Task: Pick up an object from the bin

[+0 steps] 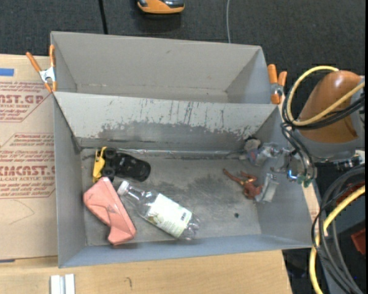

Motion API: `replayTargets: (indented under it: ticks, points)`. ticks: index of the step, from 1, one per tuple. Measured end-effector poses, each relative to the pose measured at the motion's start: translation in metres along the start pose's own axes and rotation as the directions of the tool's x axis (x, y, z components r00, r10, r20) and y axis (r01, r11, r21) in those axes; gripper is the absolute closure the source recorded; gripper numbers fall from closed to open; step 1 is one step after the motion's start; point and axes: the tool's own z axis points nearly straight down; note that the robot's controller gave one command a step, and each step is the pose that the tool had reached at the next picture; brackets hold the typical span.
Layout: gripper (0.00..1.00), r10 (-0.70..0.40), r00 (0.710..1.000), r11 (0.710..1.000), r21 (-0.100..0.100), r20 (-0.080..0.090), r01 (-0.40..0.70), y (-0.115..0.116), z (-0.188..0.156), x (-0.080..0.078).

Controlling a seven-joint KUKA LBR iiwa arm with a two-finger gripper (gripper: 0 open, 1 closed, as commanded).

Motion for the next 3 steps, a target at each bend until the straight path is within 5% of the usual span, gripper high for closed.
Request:
replayTargets:
  ticks: [1, 2, 3]
  points:
    - [0.0, 0.168, 0.986, 0.986, -0.004, -0.007, -0.168, 0.0029, 0.0715, -0.0012]
    - [1.0, 0.153, 0.988, 0.988, 0.0, -0.006, -0.153, -0.0013, 0.0714, 0.0028]
    - [1.0, 0.153, 0.988, 0.988, 0.0, -0.006, -0.153, -0.0011, 0.0718, 0.0031]
